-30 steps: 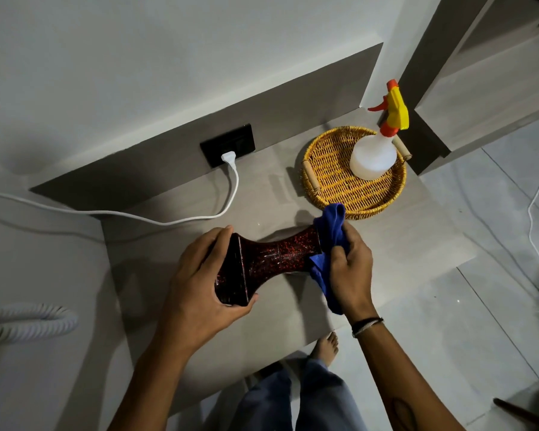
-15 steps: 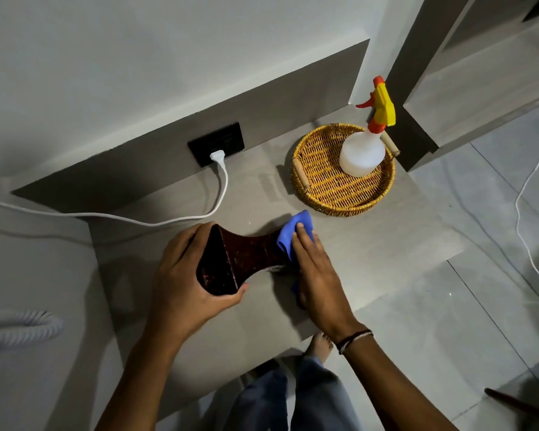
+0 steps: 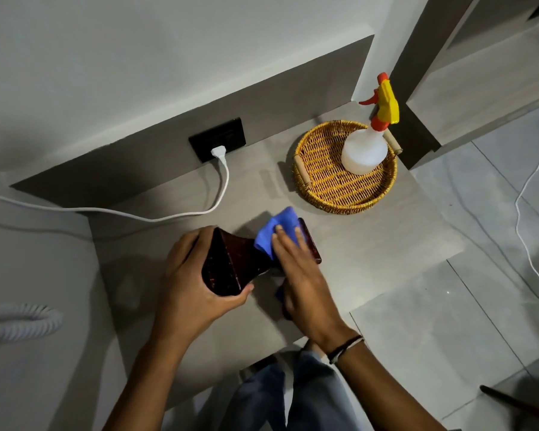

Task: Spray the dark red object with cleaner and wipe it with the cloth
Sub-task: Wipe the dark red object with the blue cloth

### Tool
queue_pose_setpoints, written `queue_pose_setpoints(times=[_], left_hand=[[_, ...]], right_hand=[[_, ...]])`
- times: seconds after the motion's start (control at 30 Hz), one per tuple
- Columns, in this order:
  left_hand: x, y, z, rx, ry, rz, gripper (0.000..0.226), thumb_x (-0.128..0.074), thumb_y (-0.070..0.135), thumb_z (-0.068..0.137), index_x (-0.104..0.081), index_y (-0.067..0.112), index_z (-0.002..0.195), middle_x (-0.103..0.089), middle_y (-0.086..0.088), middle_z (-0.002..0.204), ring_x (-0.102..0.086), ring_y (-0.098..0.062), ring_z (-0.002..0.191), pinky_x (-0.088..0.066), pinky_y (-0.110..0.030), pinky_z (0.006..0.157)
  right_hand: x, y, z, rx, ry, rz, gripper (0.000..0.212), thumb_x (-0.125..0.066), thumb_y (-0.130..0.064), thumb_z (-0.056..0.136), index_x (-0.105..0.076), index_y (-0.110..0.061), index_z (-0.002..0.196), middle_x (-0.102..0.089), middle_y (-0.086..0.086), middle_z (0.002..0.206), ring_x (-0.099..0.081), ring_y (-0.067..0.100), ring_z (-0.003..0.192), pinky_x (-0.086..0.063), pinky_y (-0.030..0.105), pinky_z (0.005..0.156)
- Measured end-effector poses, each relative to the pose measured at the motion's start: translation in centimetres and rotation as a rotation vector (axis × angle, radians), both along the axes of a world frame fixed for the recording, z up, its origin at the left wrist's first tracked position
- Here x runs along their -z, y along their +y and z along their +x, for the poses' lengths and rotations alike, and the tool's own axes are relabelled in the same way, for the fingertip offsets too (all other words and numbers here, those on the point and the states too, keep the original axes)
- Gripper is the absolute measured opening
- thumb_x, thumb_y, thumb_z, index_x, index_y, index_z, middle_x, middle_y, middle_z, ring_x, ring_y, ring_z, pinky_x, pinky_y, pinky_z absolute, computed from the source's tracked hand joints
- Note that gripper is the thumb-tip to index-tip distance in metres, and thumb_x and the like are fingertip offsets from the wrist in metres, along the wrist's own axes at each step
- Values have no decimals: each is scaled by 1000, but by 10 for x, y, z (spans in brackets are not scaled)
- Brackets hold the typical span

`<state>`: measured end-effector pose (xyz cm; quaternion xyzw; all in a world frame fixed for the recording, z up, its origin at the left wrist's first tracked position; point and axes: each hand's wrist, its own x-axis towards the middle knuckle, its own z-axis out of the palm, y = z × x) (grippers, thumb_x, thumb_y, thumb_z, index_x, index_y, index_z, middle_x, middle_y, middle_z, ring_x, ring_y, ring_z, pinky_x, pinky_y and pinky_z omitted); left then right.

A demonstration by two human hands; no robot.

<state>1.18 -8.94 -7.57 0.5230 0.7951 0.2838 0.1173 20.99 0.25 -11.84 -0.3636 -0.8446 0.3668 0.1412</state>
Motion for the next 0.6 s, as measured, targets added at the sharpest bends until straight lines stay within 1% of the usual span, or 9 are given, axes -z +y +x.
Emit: queue_pose_setpoints(times=[0.07, 0.13, 0.2, 0.27, 0.33, 0.4, 0.47, 0.5, 0.6], left_hand=[[-1, 4, 2, 5, 35, 0, 76, -83, 54, 56, -60, 19, 120, -58, 7, 115, -55, -11, 109, -48, -23, 89], [-4, 5, -1, -9, 88, 3, 68, -88, 48, 56, -60, 20, 111, -60, 8, 108, -59, -18, 107, -51, -32, 85], [-8, 1, -3, -65, 70, -15, 80, -94, 48, 51, -60, 20, 118, -58, 9, 116, -57, -15, 108, -46, -27, 84], [-12, 1, -4, -94, 65, -46, 90, -93, 55, 49, -58, 23, 126, -55, 13, 120, -53, -9, 107, -42, -24, 82], [-18, 7, -5, -146, 33, -69, 92, -87, 68, 50, -57, 31, 129, -51, 21, 117, -46, 2, 101, -38, -14, 76], [-21, 13, -9, -281, -71, -103, 79, -83, 75, 50, -62, 40, 118, -56, 26, 108, -52, 4, 92, -42, -13, 71], [-17, 18, -13, -409, -278, -130, 65, -85, 76, 51, -73, 36, 99, -72, 20, 94, -70, -4, 84, -58, -28, 67], [-13, 19, -15, -464, -389, -126, 62, -85, 79, 52, -76, 32, 93, -77, 14, 87, -75, -9, 81, -62, -34, 68], [-9, 20, -17, -508, -441, -150, 76, -69, 95, 61, -77, 30, 100, -79, 4, 94, -77, -21, 90, -63, -46, 81]], right_hand=[[-9, -24, -14, -91, 156, -21, 86, -49, 7, 92, -20, -10, 171, -10, 3, 183, -4, 29, 170, -11, 34, 138], [-9, -29, -19, -162, 215, 14, 88, -51, 14, 91, -21, -8, 171, -11, 5, 182, -7, 31, 170, -9, 30, 137], [0, -10, -8, -115, 116, 59, 92, -60, 18, 89, -25, -10, 170, -11, 3, 181, -9, 31, 169, -14, 38, 138], [9, 14, 9, 18, -44, -25, 89, -63, 19, 92, -27, -9, 168, -15, 6, 180, -14, 33, 169, -22, 50, 136], [15, 33, 22, 234, -4, -203, 75, -55, 20, 96, -36, -5, 165, -34, 16, 174, -34, 38, 162, -33, 54, 131], [19, 42, 27, 465, 164, -434, 68, -44, 22, 98, -49, -8, 159, -55, 18, 161, -59, 31, 143, -49, 50, 120], [24, 44, 26, 581, 299, -683, 65, -37, 22, 99, -64, -17, 144, -75, 14, 136, -78, 20, 110, -66, 35, 92], [26, 45, 26, 600, 361, -795, 65, -36, 22, 99, -69, -21, 136, -81, 11, 124, -80, 19, 98, -68, 30, 81], [26, 46, 18, 635, 446, -967, 61, -38, 18, 100, -75, -23, 126, -86, 6, 107, -80, 24, 89, -69, 32, 76]])
